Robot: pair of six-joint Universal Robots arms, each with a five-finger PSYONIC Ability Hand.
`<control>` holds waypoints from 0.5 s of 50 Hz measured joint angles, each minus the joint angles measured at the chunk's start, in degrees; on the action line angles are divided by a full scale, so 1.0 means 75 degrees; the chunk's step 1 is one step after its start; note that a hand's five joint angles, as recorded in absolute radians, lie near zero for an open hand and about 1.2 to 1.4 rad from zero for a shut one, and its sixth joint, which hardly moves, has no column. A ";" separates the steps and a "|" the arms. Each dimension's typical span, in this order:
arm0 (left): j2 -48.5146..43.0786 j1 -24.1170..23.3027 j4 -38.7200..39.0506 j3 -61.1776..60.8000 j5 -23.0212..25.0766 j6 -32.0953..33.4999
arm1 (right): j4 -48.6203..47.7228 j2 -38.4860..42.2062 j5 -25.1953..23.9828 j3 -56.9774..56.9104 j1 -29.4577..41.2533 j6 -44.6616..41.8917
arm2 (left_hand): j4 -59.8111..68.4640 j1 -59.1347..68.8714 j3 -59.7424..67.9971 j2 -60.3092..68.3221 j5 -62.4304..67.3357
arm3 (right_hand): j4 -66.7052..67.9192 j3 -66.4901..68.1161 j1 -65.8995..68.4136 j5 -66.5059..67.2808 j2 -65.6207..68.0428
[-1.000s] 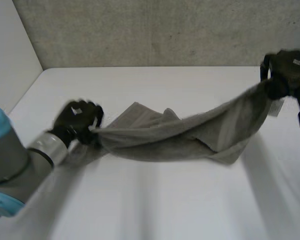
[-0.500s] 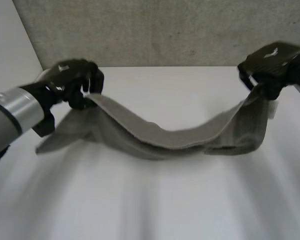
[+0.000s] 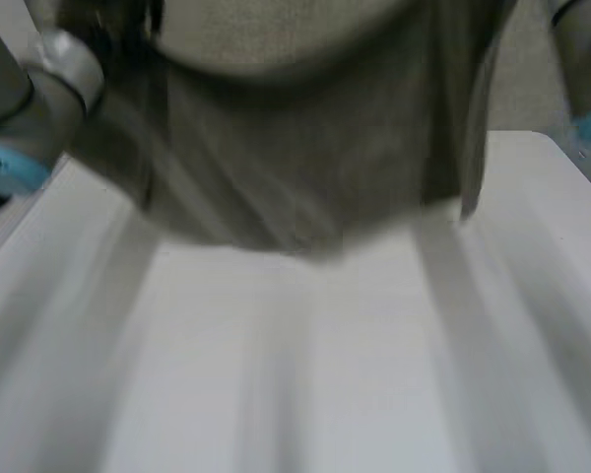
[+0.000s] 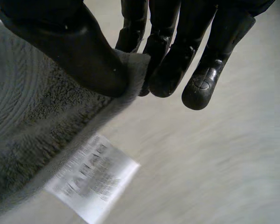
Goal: Fold the towel.
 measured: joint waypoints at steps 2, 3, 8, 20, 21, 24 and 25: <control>0.0165 -0.0090 0.0368 0.0319 -0.0269 -0.0125 | -0.0450 -0.0317 0.0087 0.0059 -0.0041 0.0380 | 0.0000 0.0001 0.0002 0.0000 -0.0002 | 0.0000 0.0000 0.0000 0.0002 0.0000; 0.0290 -0.0129 0.0625 0.0400 -0.0415 -0.0207 | -0.0596 -0.0491 0.0099 0.0070 -0.0085 0.0615 | 0.0000 0.0001 0.0002 0.0000 -0.0001 | 0.0000 0.0000 0.0000 0.0029 0.0000; 0.0928 -0.0190 0.1871 -0.0153 -0.0831 -0.0556 | 0.0134 -0.0595 -0.0360 -0.0088 -0.0205 0.1032 | 0.0000 0.0001 0.0003 0.0001 -0.0001 | 0.0000 0.0000 0.0000 0.0045 0.0001; 0.1859 -0.0007 0.3442 -0.4594 -0.0271 -0.0599 | 0.2499 0.0067 -0.1718 0.0837 -0.0342 0.0195 | 0.0001 0.0001 0.0007 0.0001 0.0027 | 0.0000 0.0001 0.0000 0.0045 0.0001; 0.1889 0.0041 0.3488 -0.4994 -0.0116 -0.0570 | 0.2515 0.0084 -0.1834 0.1143 -0.0346 0.0070 | 0.0000 0.0001 0.0007 0.0001 0.0026 | 0.0000 0.0001 0.0000 0.0045 0.0001; 0.1915 0.0231 0.3719 -0.6163 0.0366 -0.0330 | 0.2492 0.0093 -0.2208 0.2048 -0.0393 -0.0221 | 0.0000 0.0001 0.0010 0.0001 0.0029 | 0.0000 0.0001 0.0000 0.0045 0.0001; 0.1914 0.0308 0.3838 -0.6579 0.0537 -0.0188 | 0.2468 0.0089 -0.2367 0.2413 -0.0423 -0.0313 | 0.0000 0.0001 0.0010 0.0001 0.0029 | 0.0000 0.0001 0.0000 0.0045 0.0001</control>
